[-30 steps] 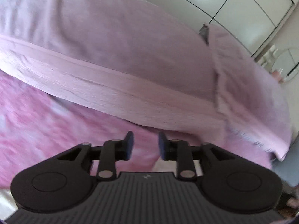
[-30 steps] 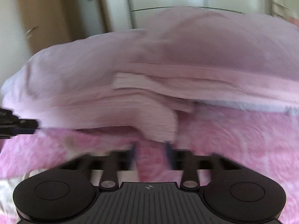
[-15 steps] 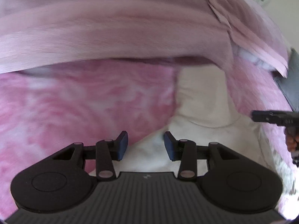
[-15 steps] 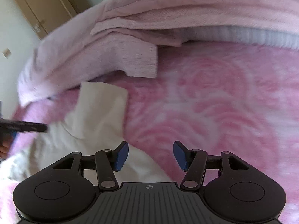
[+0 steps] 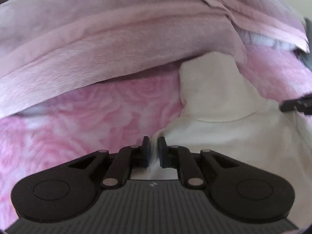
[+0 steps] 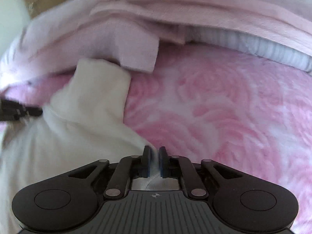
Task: Fold clothes
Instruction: 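Grasp the garment collar edge with both grippers and straighten it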
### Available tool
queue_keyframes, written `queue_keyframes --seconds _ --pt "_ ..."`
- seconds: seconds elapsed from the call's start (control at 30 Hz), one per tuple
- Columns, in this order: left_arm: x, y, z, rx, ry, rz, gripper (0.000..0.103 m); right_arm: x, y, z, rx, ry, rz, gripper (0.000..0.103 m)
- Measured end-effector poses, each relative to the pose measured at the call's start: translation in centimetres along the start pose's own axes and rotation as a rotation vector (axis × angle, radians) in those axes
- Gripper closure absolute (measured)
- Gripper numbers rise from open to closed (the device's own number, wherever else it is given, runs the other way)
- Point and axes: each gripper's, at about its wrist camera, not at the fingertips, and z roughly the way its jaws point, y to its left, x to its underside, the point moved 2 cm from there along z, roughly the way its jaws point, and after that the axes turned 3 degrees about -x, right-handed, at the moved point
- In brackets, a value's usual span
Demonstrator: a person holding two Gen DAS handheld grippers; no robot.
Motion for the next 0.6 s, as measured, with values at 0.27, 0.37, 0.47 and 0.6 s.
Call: queue_keyframes --seconds 0.27,0.37,0.47,0.6 --pt "7.1 1.9 -10.0 0.108 0.112 -0.293 0.081 4.9 -0.1 -11.3 -0.057 -0.056 0.218 0.048" --pt "13.4 1.4 -14.9 0.108 0.24 -0.341 0.081 9.4 1.5 -14.5 -0.115 0.028 0.268 0.048" --pt "19.5 0.8 -20.3 0.099 0.348 -0.412 0.08 15.1 3.5 -18.3 -0.133 0.135 0.324 0.048" --pt "26.3 0.5 -26.7 0.13 0.44 -0.544 0.076 22.7 5.7 -23.1 -0.115 0.242 0.466 0.048"
